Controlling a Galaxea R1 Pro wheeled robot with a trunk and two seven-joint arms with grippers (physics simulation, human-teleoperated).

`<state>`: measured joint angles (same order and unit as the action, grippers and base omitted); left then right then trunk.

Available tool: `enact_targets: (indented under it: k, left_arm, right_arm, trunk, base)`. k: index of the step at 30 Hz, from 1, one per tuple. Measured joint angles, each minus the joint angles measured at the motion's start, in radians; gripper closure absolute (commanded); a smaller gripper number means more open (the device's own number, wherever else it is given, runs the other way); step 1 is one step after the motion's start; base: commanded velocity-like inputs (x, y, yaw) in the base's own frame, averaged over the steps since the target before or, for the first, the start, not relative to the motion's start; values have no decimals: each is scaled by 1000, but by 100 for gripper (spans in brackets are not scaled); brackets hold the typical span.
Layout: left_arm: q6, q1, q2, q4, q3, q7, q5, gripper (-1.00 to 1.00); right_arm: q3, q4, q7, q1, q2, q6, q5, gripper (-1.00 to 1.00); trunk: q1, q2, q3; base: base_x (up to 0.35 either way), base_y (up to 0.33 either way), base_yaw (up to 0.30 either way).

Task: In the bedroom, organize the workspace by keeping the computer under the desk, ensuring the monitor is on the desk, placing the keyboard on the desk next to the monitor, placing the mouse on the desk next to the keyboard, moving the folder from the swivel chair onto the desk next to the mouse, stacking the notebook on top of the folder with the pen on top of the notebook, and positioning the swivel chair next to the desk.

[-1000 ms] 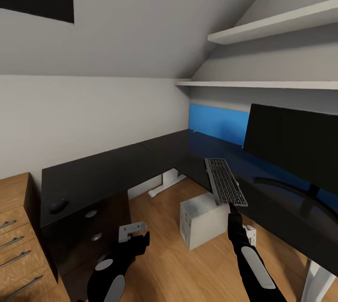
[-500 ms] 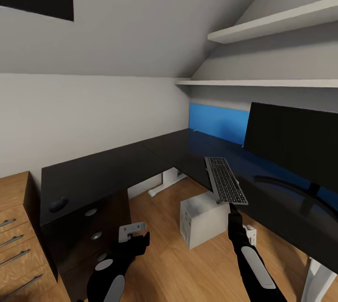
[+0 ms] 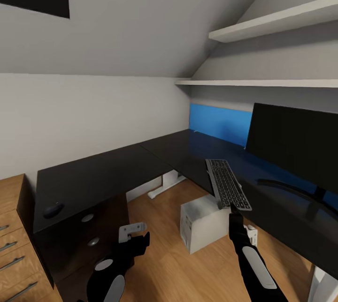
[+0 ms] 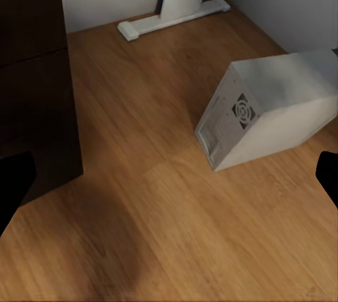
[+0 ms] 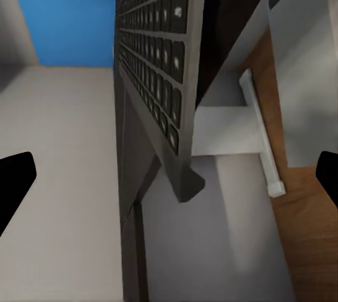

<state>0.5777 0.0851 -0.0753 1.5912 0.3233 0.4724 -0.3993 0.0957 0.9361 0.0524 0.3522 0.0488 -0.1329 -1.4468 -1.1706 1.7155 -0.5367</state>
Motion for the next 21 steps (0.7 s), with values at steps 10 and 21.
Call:
enact_targets:
  k: [10, 21]
  left_arm:
    - [-1, 0, 0, 0, 0, 1, 1, -100]
    - [2, 0, 0, 0, -1, 1, 1, -100]
  right_arm:
    - [0, 0, -2, 0, -11, 0, 0, -100]
    - [0, 0, -3, 0, -20, 0, 0, -100]
  trunk:
    - [0, 0, 0]
    - [0, 0, 0]
  base:
    - [98, 0, 0]
    - [35, 0, 0]
